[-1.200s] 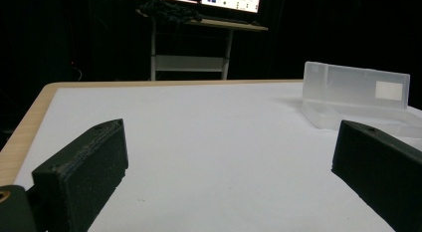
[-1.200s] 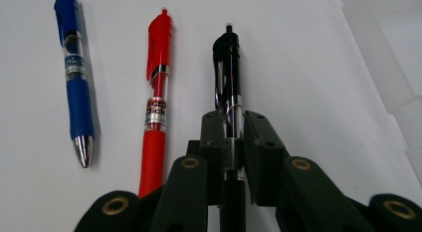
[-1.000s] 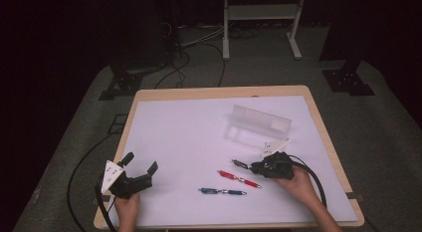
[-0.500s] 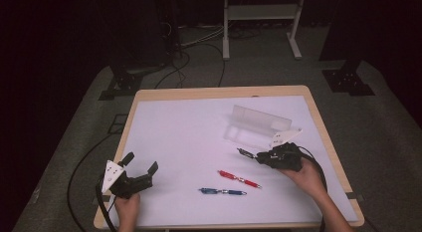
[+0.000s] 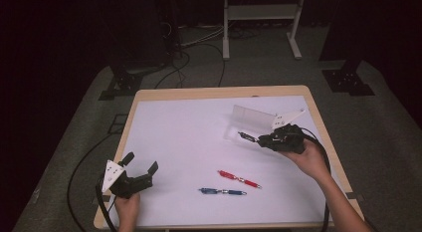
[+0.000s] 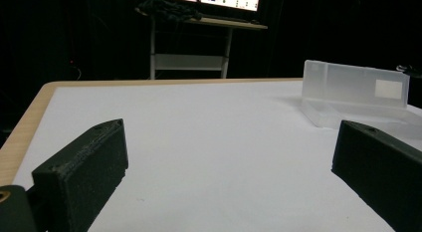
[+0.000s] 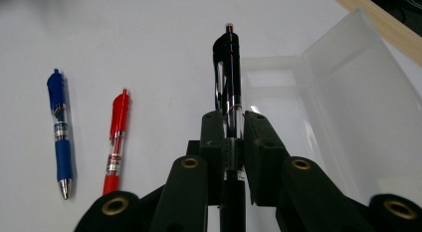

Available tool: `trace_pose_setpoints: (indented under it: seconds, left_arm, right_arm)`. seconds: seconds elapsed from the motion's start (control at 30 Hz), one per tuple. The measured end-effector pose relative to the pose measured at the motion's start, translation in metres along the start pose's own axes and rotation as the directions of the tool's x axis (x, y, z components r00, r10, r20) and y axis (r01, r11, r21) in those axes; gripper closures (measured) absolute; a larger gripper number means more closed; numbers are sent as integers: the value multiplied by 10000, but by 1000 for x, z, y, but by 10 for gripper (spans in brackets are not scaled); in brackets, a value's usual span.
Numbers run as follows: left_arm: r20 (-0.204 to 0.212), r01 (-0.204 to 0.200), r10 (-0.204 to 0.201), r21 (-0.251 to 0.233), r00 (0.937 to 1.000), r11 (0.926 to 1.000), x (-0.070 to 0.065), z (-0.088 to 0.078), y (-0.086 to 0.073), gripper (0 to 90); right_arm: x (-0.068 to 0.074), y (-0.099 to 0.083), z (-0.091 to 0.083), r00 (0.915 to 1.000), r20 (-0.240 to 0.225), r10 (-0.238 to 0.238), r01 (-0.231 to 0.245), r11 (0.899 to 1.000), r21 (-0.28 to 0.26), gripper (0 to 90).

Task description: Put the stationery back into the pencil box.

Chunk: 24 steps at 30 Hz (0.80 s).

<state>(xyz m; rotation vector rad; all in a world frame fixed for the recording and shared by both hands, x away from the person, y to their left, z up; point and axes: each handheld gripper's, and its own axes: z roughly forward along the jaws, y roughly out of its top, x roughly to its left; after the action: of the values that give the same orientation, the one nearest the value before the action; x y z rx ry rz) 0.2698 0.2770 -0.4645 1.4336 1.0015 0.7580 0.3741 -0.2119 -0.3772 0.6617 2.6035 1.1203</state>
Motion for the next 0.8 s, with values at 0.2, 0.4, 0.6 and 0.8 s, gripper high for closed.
trace_pose_setpoints:
  seconds: [0.2,0.4,0.6,0.8]
  left_arm:
    - [36,134,-134,-82,9999,9999,1,0,0,4]
    - [30,29,-29,-85,10000,10000,0,-1,0,4]
    - [-71,-154,153,-35,9999,9999,-2,-1,0,4]
    - [-62,-57,57,-24,10000,10000,-1,0,0,4]
  right_arm:
    - [-7,7,0,10000,53,-29,29,10000,36,787]
    - [-15,8,4,10000,36,55,-55,9999,113,787]
    - [-23,7,7,9999,37,130,-131,9999,89,787]
    - [-32,3,13,9995,0,306,-306,9995,36,786]
